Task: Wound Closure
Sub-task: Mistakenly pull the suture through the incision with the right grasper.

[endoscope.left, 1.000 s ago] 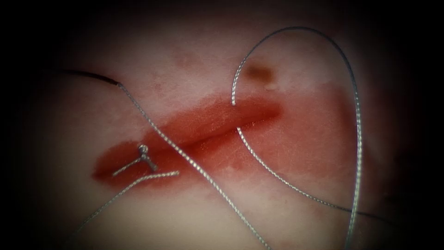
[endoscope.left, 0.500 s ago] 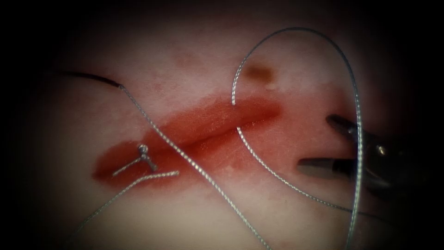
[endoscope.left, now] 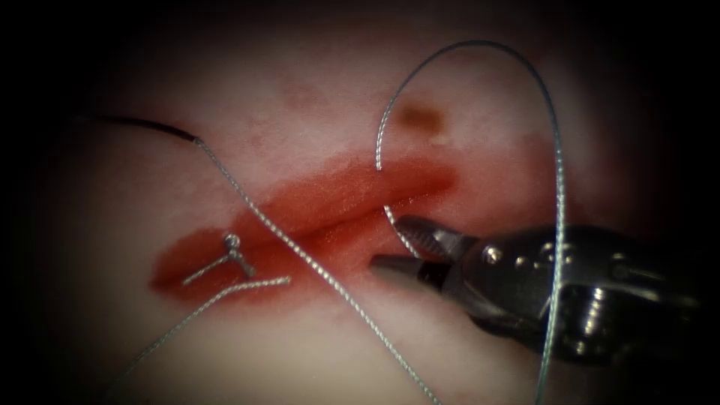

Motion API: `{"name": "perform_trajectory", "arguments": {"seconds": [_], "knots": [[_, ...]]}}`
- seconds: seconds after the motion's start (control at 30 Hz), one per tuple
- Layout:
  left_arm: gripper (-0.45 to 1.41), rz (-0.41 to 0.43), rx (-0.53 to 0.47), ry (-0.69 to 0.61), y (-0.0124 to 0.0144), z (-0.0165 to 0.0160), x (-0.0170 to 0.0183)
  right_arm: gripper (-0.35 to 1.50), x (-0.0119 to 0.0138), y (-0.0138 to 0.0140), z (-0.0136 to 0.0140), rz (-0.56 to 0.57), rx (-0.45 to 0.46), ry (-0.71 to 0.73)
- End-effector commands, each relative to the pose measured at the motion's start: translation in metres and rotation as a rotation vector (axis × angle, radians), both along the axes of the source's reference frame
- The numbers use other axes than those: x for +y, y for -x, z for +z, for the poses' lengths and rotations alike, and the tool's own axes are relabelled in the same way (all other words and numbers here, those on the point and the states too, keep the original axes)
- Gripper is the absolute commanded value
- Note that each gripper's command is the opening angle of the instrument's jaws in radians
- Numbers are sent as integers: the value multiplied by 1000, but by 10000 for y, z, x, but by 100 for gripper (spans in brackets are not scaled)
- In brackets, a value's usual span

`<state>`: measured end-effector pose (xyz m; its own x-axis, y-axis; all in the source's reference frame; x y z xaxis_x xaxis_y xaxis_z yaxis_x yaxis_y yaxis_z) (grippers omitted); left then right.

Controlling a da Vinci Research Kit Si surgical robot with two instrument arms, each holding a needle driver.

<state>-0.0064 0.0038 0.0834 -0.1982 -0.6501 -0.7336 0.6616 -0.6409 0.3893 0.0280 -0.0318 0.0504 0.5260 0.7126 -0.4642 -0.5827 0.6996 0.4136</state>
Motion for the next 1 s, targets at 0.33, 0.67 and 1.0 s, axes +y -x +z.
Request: {"name": "perform_trajectory", "arguments": {"seconds": [0.33,0.67,1.0], "knots": [[-45,-3,-2,7,3,-3,12,59,7,-6,9,-12,9,27],[-45,-1,-2,5,3,-4,12,39,9,-7,12,-7,6,31],[-45,3,-4,1,3,-4,11,-35,4,0,18,-40,3,77]]}}
